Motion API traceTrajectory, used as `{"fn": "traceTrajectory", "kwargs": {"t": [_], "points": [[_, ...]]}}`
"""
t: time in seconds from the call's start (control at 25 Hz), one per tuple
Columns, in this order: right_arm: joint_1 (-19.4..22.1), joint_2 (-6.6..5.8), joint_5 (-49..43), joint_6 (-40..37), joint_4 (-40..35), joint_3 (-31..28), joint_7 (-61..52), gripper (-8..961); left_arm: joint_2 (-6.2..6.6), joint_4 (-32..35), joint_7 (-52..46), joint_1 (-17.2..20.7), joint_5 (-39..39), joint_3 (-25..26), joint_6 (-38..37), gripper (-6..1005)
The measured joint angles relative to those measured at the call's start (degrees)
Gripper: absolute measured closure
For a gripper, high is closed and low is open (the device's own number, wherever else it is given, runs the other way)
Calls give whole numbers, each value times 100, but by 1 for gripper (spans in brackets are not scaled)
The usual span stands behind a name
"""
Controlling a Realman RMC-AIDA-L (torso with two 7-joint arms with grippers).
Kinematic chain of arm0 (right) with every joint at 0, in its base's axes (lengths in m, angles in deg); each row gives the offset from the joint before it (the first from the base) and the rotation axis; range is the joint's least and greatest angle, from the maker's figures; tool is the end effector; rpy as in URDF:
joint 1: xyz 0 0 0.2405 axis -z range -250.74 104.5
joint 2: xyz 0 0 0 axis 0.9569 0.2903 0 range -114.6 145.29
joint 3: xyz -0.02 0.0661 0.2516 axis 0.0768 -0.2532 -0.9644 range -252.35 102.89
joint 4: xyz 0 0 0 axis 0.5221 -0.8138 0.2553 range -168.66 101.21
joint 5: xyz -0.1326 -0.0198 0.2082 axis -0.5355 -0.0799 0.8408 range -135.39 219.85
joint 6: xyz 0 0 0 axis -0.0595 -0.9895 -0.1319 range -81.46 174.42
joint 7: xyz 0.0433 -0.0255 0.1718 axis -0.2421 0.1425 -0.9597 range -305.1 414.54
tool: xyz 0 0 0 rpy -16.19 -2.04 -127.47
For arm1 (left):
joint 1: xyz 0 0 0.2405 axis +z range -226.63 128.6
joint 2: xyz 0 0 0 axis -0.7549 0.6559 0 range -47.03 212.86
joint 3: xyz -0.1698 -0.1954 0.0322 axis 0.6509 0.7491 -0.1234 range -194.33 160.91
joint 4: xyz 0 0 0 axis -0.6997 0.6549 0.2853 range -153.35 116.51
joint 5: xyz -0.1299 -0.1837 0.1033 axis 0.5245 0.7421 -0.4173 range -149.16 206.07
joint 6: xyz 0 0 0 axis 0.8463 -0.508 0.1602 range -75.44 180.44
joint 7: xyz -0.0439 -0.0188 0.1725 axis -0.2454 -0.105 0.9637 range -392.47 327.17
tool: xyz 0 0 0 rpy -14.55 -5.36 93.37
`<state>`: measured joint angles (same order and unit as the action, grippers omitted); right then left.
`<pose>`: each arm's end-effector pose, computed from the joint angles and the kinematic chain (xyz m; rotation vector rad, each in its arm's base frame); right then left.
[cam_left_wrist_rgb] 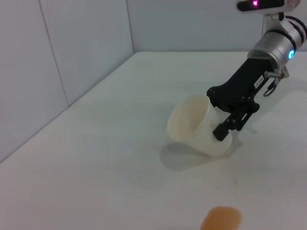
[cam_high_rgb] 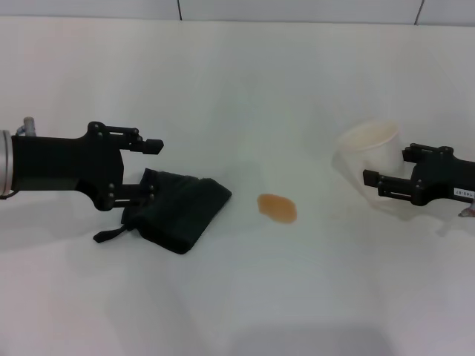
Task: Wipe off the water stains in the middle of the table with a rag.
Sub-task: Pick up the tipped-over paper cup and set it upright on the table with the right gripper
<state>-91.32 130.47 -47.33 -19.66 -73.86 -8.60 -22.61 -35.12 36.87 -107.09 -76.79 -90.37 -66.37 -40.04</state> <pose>0.3277 0.3770 -0.0334 -2.4658 0.7015 0.5323 -0.2560 0.3769 -0.0005 -2.8692 -0.1169 -0.3483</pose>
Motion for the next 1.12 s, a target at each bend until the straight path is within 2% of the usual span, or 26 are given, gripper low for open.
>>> {"fn": "traceTrajectory", "kwargs": {"t": [0.4, 1.12], "points": [[27, -7, 55, -257, 197, -361, 104, 253, 0, 0, 0, 1, 0, 0, 3, 402], [35, -8, 121, -260, 354, -374, 157, 238, 0, 0, -10, -9, 0, 0, 8, 406]]}}
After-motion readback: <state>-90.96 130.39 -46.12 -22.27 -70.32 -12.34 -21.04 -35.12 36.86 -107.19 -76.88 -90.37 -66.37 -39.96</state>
